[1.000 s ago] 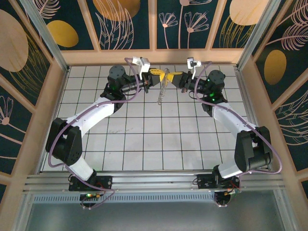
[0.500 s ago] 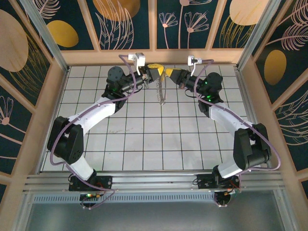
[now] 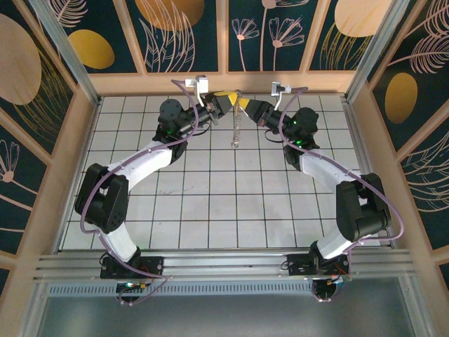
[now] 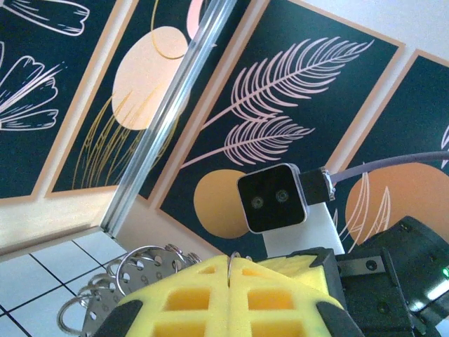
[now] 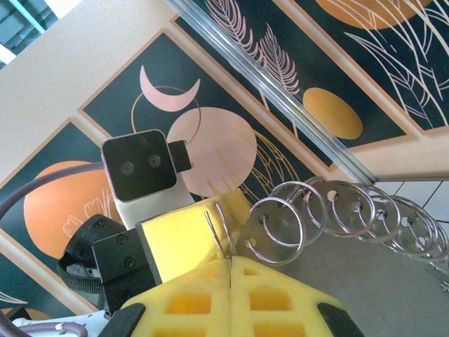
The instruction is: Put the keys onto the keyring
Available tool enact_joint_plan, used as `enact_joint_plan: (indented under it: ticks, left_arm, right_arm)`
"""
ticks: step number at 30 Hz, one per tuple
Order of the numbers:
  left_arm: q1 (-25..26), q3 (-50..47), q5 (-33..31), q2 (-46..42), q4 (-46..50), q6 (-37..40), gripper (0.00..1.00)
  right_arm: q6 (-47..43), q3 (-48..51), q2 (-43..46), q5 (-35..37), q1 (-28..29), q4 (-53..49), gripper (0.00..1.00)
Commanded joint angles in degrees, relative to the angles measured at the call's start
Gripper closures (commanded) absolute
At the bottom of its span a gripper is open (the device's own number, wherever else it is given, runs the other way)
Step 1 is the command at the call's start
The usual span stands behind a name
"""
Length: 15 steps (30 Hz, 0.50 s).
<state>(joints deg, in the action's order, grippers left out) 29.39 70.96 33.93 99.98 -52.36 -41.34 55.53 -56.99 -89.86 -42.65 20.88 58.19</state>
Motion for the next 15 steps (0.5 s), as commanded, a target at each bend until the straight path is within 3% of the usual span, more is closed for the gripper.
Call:
enact_joint_plan:
  ticks: [1, 15]
  left_arm:
    - [1.1, 0.7, 0.3, 0.6, -5.7, -2.5, 1.00]
    - [1.1, 0.4, -0.3, 1.8, -7.4, -4.5, 1.00]
  right_arm:
    - [0.3, 0.2, -1.0, -3.9, 3.3, 1.5, 1.00]
    - [-0.4, 0.8, -0.2, -2.1, 3.3, -0.4, 0.98]
